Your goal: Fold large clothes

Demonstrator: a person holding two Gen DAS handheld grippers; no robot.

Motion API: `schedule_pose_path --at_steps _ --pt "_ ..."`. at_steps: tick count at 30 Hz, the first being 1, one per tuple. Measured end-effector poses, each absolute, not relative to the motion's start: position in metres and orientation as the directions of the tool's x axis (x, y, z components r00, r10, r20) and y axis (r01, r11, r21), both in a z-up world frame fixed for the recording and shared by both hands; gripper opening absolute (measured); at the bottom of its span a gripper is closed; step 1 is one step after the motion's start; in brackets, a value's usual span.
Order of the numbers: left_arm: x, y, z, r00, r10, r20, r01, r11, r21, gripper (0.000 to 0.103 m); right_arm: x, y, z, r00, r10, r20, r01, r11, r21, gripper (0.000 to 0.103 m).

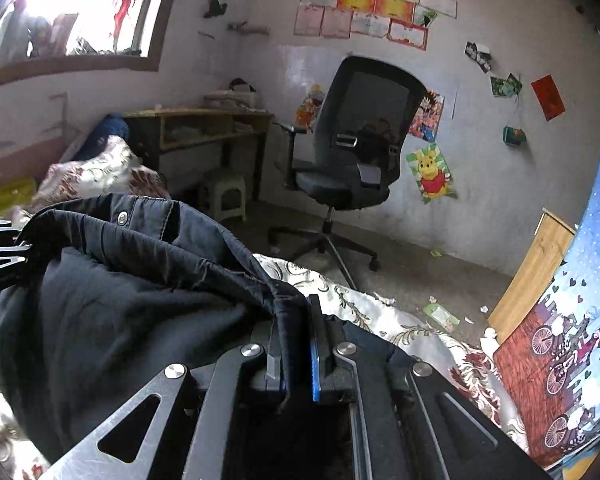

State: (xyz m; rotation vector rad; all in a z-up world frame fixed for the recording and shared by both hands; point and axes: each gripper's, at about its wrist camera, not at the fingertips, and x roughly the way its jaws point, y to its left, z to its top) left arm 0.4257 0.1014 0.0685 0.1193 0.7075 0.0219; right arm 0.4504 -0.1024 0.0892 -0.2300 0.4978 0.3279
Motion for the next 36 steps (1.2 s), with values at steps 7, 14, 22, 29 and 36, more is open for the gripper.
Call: schedule_pose_path --at_steps 7,14,22,29,36 --pt "0.443 0.105 0.047 0.755 0.059 -0.654 0.036 0.991 0.131 0.007 0.479 -0.098 0.064 0.798 0.229 -0.557 -0.353 0.927 -0.125 0.008" --pt "0.455 0.108 0.035 0.747 0.065 -0.662 0.034 0.99 0.136 0.007 0.499 -0.088 0.059 0.785 0.215 -0.58 -0.351 0.927 -0.131 0.008" --pt "0.458 0.116 0.036 0.74 0.022 -0.672 0.04 0.996 0.077 0.009 0.51 -0.09 0.051 0.757 0.232 -0.61 -0.351 0.933 -0.08 0.009" --pt "0.456 0.123 0.045 0.729 -0.033 -0.684 0.044 0.999 -0.002 0.012 0.509 -0.1 0.064 0.739 0.262 -0.621 -0.35 0.937 -0.02 0.015" --pt "0.44 0.128 0.069 0.784 -0.085 -0.615 0.041 0.996 -0.085 0.079 0.499 -0.106 0.078 0.763 0.244 -0.598 -0.315 0.949 -0.014 0.031"
